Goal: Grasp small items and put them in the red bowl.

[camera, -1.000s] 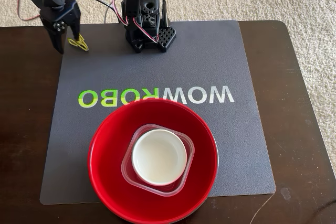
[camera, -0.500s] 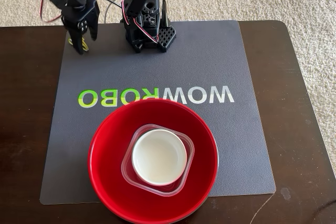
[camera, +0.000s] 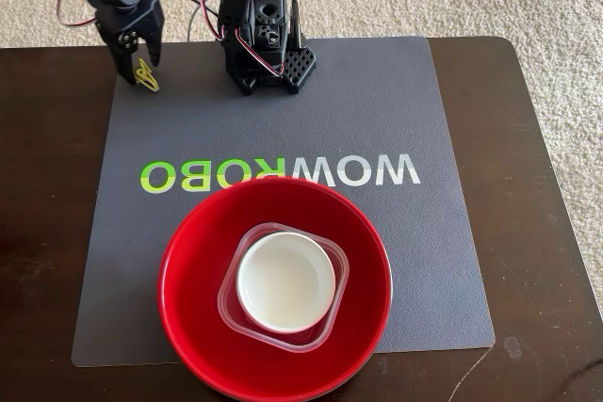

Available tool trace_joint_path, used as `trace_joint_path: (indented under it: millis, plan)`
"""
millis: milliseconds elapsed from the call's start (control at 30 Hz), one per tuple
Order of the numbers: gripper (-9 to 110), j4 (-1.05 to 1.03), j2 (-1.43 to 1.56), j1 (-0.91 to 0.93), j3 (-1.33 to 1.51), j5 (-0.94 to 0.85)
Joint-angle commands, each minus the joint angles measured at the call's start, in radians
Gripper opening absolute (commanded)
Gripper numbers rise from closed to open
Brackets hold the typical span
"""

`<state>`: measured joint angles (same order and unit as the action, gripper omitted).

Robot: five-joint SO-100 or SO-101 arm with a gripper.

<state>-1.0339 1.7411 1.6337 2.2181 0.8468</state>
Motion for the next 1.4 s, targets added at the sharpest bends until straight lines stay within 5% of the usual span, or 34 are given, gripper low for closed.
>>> trace_joint_path:
  millis: [0, 233, 567, 767, 933, 1133, 1367]
  plan:
    - [17, 0.009, -0.112, 0.009, -0.124, -0.017]
    - [0, 0.0, -0.156, -0.04, -0.158, -0.031]
    - [0, -0.067, 0.063, -0.209, -0.143, -0.046]
    - [0, -0.176, 0.37, -0.495, -0.152, -0.17]
    - [0, -0.167, 0.529, -0.965, -0.232, -0.324]
    - [0, -0.149, 0.006, -1.307, -0.819, -0.396]
    - [0, -0.311, -0.653, -1.529, -1.6, -0.259]
